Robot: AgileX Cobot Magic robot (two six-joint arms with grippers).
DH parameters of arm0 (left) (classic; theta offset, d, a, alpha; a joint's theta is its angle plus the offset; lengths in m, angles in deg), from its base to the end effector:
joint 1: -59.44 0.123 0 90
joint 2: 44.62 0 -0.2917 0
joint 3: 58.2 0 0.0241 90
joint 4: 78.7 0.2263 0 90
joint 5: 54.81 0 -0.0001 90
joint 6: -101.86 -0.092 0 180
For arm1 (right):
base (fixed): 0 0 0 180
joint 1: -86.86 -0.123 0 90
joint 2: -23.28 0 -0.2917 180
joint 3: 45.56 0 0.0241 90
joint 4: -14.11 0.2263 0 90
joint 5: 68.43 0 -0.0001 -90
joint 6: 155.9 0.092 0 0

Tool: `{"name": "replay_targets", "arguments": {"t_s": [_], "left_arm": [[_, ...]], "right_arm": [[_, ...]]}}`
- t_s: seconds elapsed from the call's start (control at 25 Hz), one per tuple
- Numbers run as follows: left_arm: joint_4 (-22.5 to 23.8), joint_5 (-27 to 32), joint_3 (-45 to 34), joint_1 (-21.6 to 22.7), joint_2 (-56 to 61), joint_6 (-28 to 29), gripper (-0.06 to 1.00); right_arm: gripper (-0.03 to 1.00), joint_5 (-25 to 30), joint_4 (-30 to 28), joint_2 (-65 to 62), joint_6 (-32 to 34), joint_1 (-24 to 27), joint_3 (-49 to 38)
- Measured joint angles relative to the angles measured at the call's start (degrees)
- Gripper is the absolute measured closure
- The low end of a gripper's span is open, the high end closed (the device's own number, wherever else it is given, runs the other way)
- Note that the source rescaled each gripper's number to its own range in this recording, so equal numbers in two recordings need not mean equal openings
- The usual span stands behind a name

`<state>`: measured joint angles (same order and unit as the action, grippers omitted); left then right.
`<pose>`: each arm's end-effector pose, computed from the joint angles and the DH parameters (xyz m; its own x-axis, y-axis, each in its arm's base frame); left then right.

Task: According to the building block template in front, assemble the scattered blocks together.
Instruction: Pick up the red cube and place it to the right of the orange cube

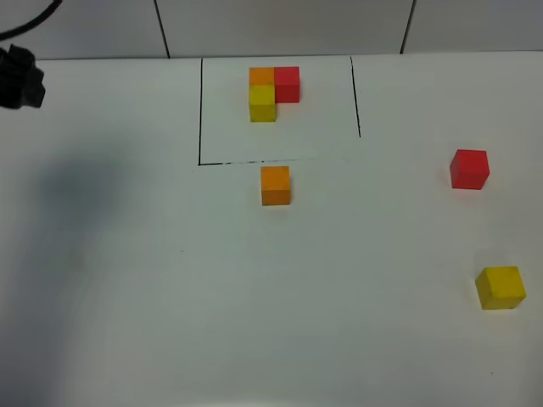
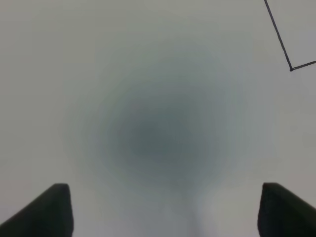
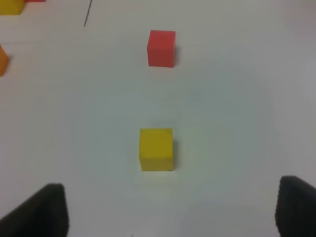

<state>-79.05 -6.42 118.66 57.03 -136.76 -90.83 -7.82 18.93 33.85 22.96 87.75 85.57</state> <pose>0.2926 -0.0127 0.3435 -0.7763 0.2486 -0.5793 0.2173 0.9682 0.1242 -0.0246 0.0071 0.2664 -0.5003 0.0292 -0.8654 -0.0372 0.9978 0.0551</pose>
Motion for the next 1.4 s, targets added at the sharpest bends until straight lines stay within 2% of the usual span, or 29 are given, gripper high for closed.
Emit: {"name": "replay_targets", "arguments": {"t_s": [0.32,0.8,1.0,1.4], "left_arm": [[-0.1,-6.7,-16.9,0.0,18.4,4.1,0.24],[-4.8,-6.8,-28.3,0.0,40.9,4.5,0.24],[-7.1,-5.3,-31.6,0.0,49.7,4.5,0.24],[-7.7,2.8,-36.7,0.0,62.9,4.5,0.24]], "right_arm": [[0.16,-0.1,0.8,0.0,0.0,0.0,0.0],[0.16,-0.1,0.8,0.0,0.0,0.0,0.0],[0.16,-0.1,0.8,0.0,0.0,0.0,0.0],[0.16,-0.1,0.8,0.0,0.1,0.0,0.0]]}}
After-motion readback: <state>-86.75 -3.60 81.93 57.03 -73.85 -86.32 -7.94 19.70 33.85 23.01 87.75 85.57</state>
